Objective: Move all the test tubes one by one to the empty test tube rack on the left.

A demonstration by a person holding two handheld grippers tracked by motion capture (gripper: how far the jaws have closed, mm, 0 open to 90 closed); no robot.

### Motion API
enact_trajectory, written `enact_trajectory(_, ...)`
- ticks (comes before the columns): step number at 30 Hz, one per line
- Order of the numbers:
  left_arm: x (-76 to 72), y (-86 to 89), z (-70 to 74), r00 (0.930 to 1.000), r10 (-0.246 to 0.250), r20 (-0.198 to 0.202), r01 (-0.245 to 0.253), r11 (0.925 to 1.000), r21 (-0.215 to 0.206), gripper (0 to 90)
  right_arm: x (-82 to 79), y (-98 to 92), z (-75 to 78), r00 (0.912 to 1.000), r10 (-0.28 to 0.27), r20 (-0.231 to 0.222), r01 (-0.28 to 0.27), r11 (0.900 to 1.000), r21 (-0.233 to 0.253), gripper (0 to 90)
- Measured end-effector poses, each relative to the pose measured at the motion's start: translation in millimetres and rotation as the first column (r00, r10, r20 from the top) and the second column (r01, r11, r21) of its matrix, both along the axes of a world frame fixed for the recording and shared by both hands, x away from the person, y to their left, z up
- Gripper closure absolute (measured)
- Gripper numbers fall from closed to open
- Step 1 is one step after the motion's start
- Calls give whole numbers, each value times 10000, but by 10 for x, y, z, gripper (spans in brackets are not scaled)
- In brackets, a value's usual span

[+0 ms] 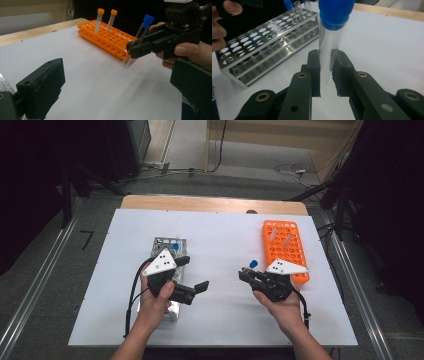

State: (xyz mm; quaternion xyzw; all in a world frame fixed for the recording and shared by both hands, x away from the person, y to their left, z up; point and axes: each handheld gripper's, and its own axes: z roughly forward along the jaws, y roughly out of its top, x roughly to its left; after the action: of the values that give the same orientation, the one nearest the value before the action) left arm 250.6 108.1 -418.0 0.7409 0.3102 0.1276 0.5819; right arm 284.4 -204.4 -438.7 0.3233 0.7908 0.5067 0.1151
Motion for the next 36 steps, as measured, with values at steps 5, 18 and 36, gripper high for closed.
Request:
enact_trajectory(5, -22, -79, 7, 9999, -163, -1, 163, 9999, -9, 18, -64, 127, -17, 9987, 497, -62, -497, 9987, -65, 748)
enact_trajectory(18, -78, -290, 13, 9987, -504, -55, 505, 9985, 224, 204, -190, 351, -49, 9909, 1329, -215, -1335, 9906, -307, 748)
enact_trajectory(36, -120, -450, -23, 9891, -1471, 93, 1462, 9873, 626, 674, -328, 574, -70, 9729, 2275, -404, -2293, 9723, -461, 748)
